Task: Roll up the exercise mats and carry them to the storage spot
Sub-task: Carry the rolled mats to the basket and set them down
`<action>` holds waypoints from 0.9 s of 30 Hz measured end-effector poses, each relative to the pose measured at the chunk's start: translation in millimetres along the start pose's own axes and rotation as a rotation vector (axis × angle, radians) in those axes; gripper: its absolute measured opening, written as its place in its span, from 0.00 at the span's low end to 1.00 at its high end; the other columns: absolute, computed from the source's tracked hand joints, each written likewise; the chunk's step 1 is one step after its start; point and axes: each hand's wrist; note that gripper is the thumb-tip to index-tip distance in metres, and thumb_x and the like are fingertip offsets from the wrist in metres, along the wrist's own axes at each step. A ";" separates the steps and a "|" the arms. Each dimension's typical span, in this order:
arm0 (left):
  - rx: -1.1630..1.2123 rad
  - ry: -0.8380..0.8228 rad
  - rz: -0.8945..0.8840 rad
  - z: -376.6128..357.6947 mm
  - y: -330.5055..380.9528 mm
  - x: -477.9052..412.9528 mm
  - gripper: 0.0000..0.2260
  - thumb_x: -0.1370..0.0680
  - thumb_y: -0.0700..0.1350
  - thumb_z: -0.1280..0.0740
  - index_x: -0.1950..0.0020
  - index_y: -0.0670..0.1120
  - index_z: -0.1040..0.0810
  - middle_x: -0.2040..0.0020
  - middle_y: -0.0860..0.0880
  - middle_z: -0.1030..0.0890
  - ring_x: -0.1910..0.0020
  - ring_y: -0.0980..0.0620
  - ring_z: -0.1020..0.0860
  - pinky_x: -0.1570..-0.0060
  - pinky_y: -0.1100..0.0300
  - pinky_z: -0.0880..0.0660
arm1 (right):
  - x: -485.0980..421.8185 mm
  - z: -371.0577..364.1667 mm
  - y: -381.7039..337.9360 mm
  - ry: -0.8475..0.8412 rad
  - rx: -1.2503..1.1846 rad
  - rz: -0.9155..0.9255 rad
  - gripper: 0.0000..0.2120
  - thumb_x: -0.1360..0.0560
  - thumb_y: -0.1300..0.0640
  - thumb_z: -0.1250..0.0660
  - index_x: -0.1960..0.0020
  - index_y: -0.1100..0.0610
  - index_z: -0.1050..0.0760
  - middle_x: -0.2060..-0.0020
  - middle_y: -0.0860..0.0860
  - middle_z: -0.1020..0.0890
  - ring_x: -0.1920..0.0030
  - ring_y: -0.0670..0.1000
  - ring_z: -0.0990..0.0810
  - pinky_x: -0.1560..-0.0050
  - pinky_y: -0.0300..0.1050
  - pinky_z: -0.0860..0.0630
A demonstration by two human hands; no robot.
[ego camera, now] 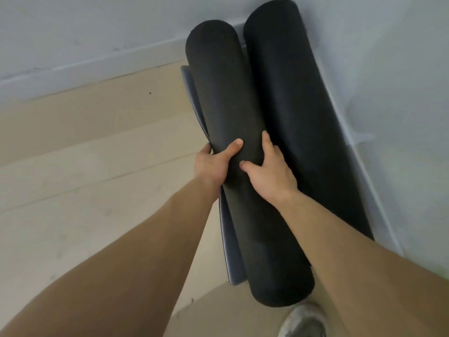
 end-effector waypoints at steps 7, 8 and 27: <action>-0.358 -0.107 -0.071 0.3 41.8 -13.0 0.33 0.23 0.59 0.28 0.23 0.47 0.32 0.31 0.51 0.23 0.36 0.47 0.23 0.35 0.52 0.25 | -12.0 30.3 -21.2 0.032 0.174 0.068 0.36 0.18 0.49 0.36 0.17 0.44 0.51 0.18 0.50 0.44 0.26 0.58 0.32 0.34 0.56 0.28; -0.442 -0.094 -0.070 10.9 45.7 -1.2 0.34 0.22 0.61 0.31 0.21 0.47 0.34 0.28 0.49 0.25 0.32 0.45 0.25 0.33 0.51 0.29 | 2.4 34.1 -25.6 0.031 0.214 0.070 0.34 0.18 0.49 0.36 0.17 0.45 0.49 0.19 0.50 0.42 0.25 0.59 0.33 0.34 0.57 0.29; -0.622 0.328 0.088 410.0 248.5 564.7 0.27 0.20 0.58 0.33 0.24 0.49 0.29 0.28 0.47 0.25 0.32 0.46 0.24 0.35 0.51 0.28 | 492.2 170.8 -438.4 -0.291 0.911 0.667 0.25 0.19 0.48 0.41 0.23 0.52 0.35 0.27 0.56 0.32 0.31 0.62 0.31 0.38 0.58 0.27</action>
Point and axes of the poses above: each hand's wrist, its own x-axis away from the middle knuckle, its own z-axis out of the back of the hand, y = z × x
